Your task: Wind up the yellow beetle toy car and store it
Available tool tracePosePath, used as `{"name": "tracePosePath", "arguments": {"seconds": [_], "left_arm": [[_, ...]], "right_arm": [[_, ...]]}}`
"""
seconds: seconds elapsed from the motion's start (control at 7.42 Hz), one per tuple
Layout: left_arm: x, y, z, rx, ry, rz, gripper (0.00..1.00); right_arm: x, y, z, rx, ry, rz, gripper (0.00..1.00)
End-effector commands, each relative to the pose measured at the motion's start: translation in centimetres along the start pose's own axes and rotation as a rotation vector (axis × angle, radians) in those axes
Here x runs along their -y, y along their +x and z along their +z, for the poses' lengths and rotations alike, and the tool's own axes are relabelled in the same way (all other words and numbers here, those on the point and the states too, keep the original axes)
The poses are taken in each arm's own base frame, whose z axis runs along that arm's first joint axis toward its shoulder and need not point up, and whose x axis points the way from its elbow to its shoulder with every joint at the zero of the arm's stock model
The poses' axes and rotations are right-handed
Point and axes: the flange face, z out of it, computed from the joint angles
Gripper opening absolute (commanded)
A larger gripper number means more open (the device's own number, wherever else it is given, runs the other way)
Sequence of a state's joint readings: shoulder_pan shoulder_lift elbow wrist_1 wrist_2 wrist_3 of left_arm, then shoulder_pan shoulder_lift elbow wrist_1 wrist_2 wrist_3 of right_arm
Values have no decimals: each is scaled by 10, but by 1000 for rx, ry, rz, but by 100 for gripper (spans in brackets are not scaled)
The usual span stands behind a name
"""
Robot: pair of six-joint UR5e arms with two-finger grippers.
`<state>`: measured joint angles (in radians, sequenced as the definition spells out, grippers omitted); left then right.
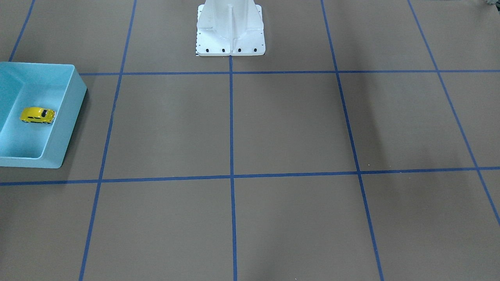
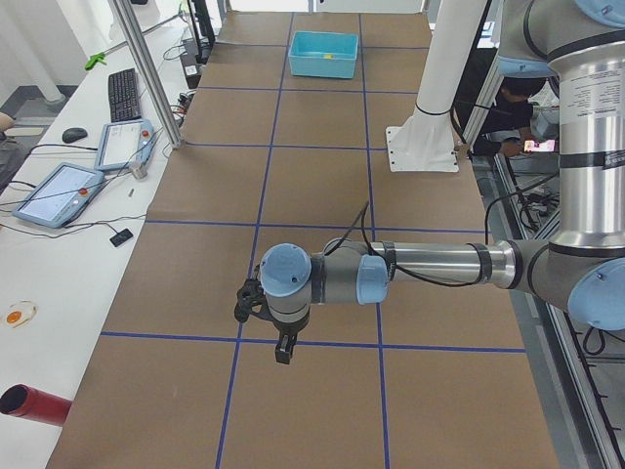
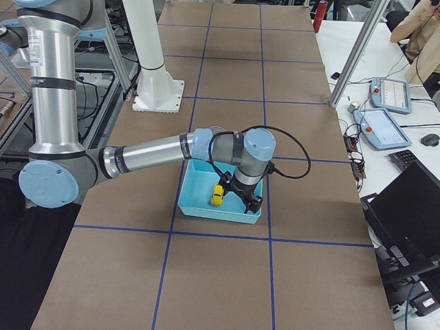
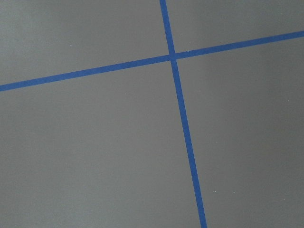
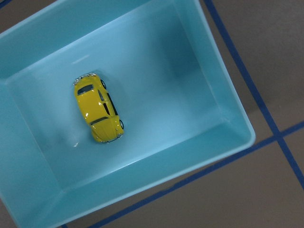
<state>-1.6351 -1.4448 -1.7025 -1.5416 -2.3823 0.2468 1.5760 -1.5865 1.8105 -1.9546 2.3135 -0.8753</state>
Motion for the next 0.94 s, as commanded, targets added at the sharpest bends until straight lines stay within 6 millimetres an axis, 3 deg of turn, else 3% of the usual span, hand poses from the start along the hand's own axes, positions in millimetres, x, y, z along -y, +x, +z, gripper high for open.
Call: {"name": "tracePosePath", "arguments": {"seconds": [0.0, 0.13, 0.4, 0.81], "left_arm": [[0, 0, 0, 0, 0, 0, 100], [-1, 0, 0, 0, -1, -1, 100], [-2, -1, 1, 0, -2, 0, 100], [-1, 0, 0, 0, -1, -1, 100]], "right_arm": [[-57, 22, -13, -8, 35, 439, 100], [-73, 24, -17, -14, 53, 633, 100], [-81, 32, -16, -92, -5, 745, 100], [-100, 71, 27, -105, 28, 783, 100]]}}
